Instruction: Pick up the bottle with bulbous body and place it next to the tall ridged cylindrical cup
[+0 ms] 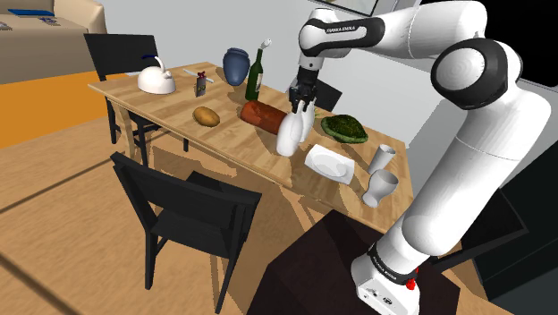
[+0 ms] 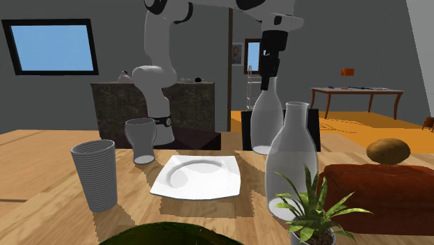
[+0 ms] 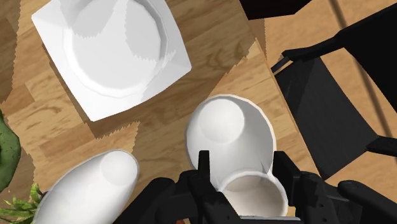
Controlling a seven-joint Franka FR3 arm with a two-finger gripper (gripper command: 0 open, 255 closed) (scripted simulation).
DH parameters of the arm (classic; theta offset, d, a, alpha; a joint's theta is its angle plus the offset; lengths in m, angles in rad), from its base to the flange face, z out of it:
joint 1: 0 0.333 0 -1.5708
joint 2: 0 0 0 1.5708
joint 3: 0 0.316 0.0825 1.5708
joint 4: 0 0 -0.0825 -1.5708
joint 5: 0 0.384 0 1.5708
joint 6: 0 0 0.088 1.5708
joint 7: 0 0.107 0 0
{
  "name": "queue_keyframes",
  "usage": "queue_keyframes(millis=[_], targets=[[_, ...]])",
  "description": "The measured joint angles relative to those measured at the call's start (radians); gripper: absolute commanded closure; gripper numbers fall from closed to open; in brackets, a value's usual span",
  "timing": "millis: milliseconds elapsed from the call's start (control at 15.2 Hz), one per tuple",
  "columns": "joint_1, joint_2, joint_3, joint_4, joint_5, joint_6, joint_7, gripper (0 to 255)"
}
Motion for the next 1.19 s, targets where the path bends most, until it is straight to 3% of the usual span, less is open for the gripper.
queue_keyframes(millis=[1188], targets=[[-0.002, 0.002, -0.001, 0.251, 0.001, -0.249, -0.006, 255]])
